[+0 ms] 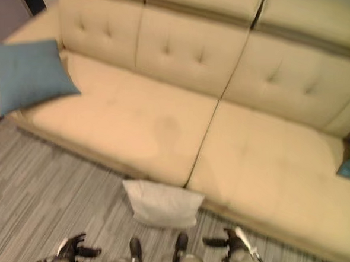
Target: Pick up all the scattered cushions and arrange them neatly on the sofa.
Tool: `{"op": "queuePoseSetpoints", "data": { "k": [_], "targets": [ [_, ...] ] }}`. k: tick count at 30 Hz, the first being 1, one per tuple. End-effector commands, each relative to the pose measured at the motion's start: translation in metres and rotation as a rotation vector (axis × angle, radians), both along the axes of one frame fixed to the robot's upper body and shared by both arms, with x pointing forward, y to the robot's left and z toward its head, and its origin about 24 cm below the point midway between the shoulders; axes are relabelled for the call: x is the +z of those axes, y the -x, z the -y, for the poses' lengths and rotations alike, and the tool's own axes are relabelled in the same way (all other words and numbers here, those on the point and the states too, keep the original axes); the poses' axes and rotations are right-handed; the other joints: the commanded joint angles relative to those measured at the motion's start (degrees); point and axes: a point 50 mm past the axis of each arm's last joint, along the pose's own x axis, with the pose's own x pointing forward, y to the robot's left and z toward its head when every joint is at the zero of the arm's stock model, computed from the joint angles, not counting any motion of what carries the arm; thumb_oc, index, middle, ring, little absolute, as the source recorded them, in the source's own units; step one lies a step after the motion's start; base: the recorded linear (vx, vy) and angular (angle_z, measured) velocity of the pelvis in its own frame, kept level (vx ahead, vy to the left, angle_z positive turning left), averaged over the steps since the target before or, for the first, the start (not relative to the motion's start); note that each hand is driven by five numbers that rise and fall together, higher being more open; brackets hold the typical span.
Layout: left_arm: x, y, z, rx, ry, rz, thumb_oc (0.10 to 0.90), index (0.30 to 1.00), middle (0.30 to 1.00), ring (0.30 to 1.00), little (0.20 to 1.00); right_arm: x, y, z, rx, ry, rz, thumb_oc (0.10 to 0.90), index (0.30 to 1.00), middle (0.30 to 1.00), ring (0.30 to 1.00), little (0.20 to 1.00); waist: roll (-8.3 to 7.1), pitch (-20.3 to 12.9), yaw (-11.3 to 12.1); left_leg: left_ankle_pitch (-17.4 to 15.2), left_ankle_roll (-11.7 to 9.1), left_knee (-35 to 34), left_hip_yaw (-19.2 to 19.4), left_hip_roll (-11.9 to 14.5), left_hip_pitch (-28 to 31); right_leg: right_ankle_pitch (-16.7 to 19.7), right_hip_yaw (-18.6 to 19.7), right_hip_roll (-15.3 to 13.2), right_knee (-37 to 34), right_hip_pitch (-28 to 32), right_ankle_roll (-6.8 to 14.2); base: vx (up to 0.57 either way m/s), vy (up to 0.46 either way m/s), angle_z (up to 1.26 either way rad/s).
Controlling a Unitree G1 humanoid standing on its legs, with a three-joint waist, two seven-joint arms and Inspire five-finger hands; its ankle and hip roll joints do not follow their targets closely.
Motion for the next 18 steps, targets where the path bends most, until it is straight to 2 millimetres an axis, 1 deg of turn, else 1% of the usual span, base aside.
{"op": "queuePoseSetpoints", "data": {
  "k": [1,2,4,5,6,8,9,10,11,13,14,15,17,18],
  "targets": [
    [0.006,0.002,-0.008,0.078,-0.023,0.093,0.800,0.900,0.900,0.900,0.900,0.007,0.000,-0.004,-0.076,-0.047,0.135,0.800,0.900,0.900,0.900,0.900,-1.10,-2.3,-0.1,-4.3,-3.0,0.1,0.0,0.6,1.2,1.7,2.8,-2.3,-3.9,0.4,4.9,-0.11,0.083,-0.15],
    [0.019,-0.017,-0.001,0.085,-0.003,0.180,0.800,0.900,0.900,0.900,0.900,0.026,-0.020,-0.011,-0.105,-0.093,0.262,0.800,0.900,0.900,0.900,0.900,-0.39,-2.0,-0.4,-4.9,-2.8,2.0,0.3,0.4,-3.7,1.1,3.3,-2.8,-2.3,-4.4,4.8,-0.18,0.053,-0.09],
    [0.037,-0.041,0.007,0.085,0.014,0.284,0.800,0.900,0.900,0.900,0.900,0.050,-0.044,-0.020,-0.097,-0.114,0.389,0.800,0.900,0.900,0.900,0.900,0.12,-1.2,-0.9,-4.9,-2.8,4.1,0.7,0.7,-8.8,1.2,3.5,-3.6,-0.8,-9.3,4.8,-0.15,0.052,-0.18],
    [0.038,-0.041,0.007,0.085,0.014,0.285,0.800,0.900,0.900,0.900,0.900,0.050,-0.045,-0.020,-0.098,-0.114,0.390,0.800,0.900,0.900,0.900,0.900,0.12,-1.5,-0.9,-4.9,-2.8,4.3,0.7,0.7,-9.3,1.2,3.5,-3.6,-0.6,-9.7,4.8,-0.15,0.047,-0.03],
    [0.056,-0.061,0.015,0.081,0.036,0.379,0.800,0.900,0.900,0.900,0.900,0.075,-0.064,-0.027,-0.085,-0.123,0.507,0.800,0.900,0.900,0.900,0.900,0.55,-1.3,-1.2,-5.0,-2.7,6.5,0.7,1.2,-14.5,1.4,3.8,-4.1,0.8,-14.3,4.7,-0.14,0.048,0.07],
    [0.076,-0.080,0.024,0.061,0.049,0.477,0.800,0.900,0.900,0.900,0.900,0.097,-0.080,-0.036,-0.082,-0.138,0.607,0.800,0.900,0.900,0.900,0.900,0.89,-1.1,-1.6,-5.1,-2.5,8.6,0.6,1.5,-19.4,1.7,4.2,-4.4,2.5,-19.1,4.8,-0.14,0.041,0.09],
    [0.083,-0.086,0.028,0.053,0.056,0.503,0.800,0.900,0.900,0.900,0.900,0.106,-0.085,-0.039,-0.076,-0.137,0.643,0.800,0.900,0.900,0.900,0.900,0.92,-1.4,-1.8,-5.2,-2.3,10.0,0.2,1.6,-22.0,1.8,4.5,-4.5,3.1,-21.3,4.7,-0.06,0.008,0.02],
    [0.083,-0.086,0.028,0.053,0.056,0.504,0.800,0.900,0.900,0.900,0.900,0.106,-0.085,-0.039,-0.076,-0.137,0.644,0.800,0.900,0.900,0.900,0.900,0.95,-1.6,-1.8,-5.2,-2.3,10.2,0.2,1.6,-22.4,1.7,4.5,-4.5,3.2,-21.7,4.7,-0.05,0.005,0.00],
    [0.091,-0.093,0.032,0.050,0.060,0.535,0.800,0.900,0.900,0.900,0.900,0.116,-0.091,-0.042,-0.067,-0.128,0.681,0.800,0.900,0.900,0.900,0.900,1.06,-1.7,-1.9,-5.3,-2.2,11.1,-0.1,1.8,-24.7,1.7,4.6,-4.7,4.4,-24.1,4.7,-0.04,-0.007,0.00],
    [0.109,-0.106,0.039,0.035,0.071,0.611,0.800,0.900,0.900,0.900,0.900,0.132,-0.101,-0.046,-0.062,-0.114,0.741,0.800,0.900,0.900,0.900,0.900,1.30,-1.8,-1.9,-5.4,-2.1,12.4,-0.5,1.9,-28.3,1.6,5.0,-5.0,5.6,-27.4,4.6,-0.05,0.005,0.01],
    [0.127,-0.118,0.046,0.019,0.073,0.678,0.800,0.900,0.900,0.900,0.900,0.149,-0.109,-0.050,-0.062,-0.108,0.804,0.800,0.900,0.900,0.900,0.900,1.26,-1.7,-2.3,-5.6,-1.9,14.3,-1.0,2.1,-32.3,1.5,5.4,-5.3,7.5,-31.3,4.6,-0.03,0.017,0.04],
    [0.134,-0.123,0.049,0.016,0.078,0.702,0.800,0.900,0.900,0.900,0.900,0.154,-0.111,-0.052,-0.059,-0.100,0.823,0.800,0.900,0.900,0.900,0.900,1.27,-1.9,-2.3,-5.6,-1.9,14.8,-1.1,2.0,-33.8,1.4,5.6,-5.4,8.3,-32.9,4.5,-0.02,0.004,0.09],
    [0.134,-0.123,0.049,0.016,0.078,0.703,0.800,0.900,0.900,0.900,0.900,0.154,-0.111,-0.052,-0.060,-0.099,0.824,0.800,0.900,0.900,0.900,0.900,1.27,-2.2,-2.3,-5.6,-1.8,14.9,-1.1,2.0,-34.3,1.4,5.7,-5.4,8.5,-33.4,4.5,0.00,-0.005,0.12],
    [0.146,-0.130,0.054,0.005,0.077,0.742,0.800,0.900,0.900,0.900,0.900,0.162,-0.115,-0.053,-0.053,-0.066,0.843,0.800,0.900,0.900,0.900,0.900,1.11,-2.2,-2.5,-5.7,-1.7,15.5,-1.5,1.9,-36.4,1.4,5.9,-5.5,9.3,-35.4,4.4,0.01,-0.018,0.07]
  ]
}}
